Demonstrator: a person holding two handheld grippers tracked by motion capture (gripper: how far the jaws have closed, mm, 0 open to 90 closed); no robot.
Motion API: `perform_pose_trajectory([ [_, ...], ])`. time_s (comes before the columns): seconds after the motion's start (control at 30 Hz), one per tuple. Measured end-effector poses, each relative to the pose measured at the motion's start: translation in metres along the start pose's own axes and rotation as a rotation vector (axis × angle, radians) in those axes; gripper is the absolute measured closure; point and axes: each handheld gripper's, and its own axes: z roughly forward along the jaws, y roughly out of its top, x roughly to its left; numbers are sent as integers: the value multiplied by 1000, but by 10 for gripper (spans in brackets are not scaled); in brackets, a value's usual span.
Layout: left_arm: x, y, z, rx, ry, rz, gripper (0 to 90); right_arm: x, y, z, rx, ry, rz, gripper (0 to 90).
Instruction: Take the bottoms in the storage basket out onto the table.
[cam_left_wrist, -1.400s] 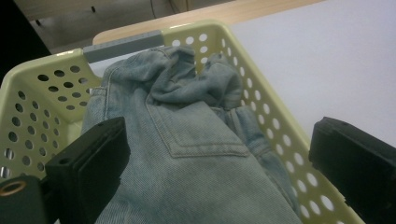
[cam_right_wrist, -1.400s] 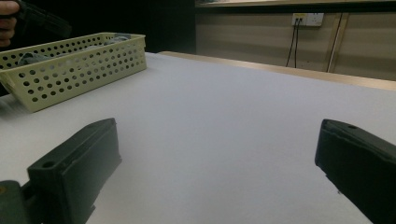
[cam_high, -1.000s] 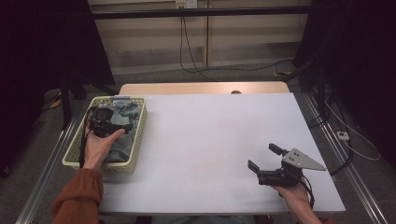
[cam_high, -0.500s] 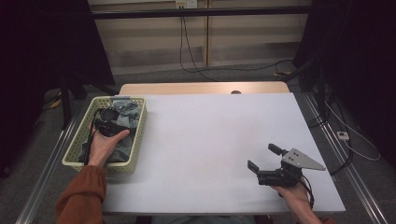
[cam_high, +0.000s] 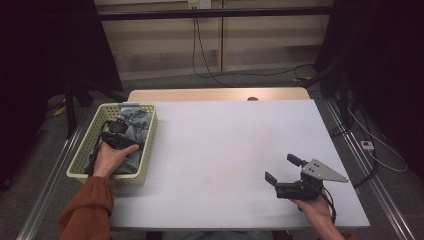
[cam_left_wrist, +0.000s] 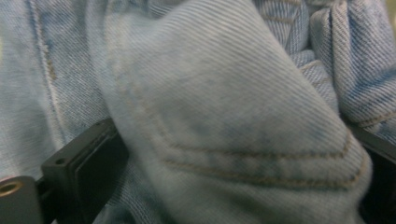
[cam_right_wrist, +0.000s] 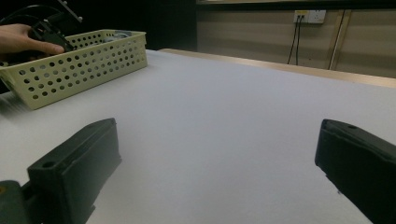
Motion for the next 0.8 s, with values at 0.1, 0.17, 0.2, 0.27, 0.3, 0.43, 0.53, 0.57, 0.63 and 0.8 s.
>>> perform_pose_trajectory([
  [0.1, 3, -1, 2, 9, -31, -31, 23, 0, 0, 0, 0, 3, 0, 0],
  [0.17, 4, -1, 4, 16, -46, -50, 23, 0, 0, 0, -1, 2, 1, 0],
  [0.2, 4, -1, 5, 18, -45, -52, 22, 0, 0, 0, -1, 2, 0, 0],
  [0.27, 4, 0, 5, 32, -44, -54, 23, 0, 0, 0, 0, 3, 0, 0],
  [0.3, 4, 0, 5, 42, -41, -59, 25, 0, 0, 0, 1, 3, 3, 0],
  [0.43, 1, 2, 7, 55, -19, -51, 34, 0, 0, 0, -2, 4, 3, 0],
  [0.53, 1, 3, 7, 58, -16, -46, 38, 0, 0, 0, -1, 5, 2, 0],
  [0.57, 1, 3, 7, 62, -15, -45, 40, 0, 0, 0, -1, 5, 3, 0],
  [0.63, 1, 4, 7, 73, -18, -40, 40, 0, 0, 0, -1, 6, 1, 0],
  [0.8, 1, 3, 7, 55, -20, -48, 40, 0, 0, 0, 0, 7, 3, 0],
])
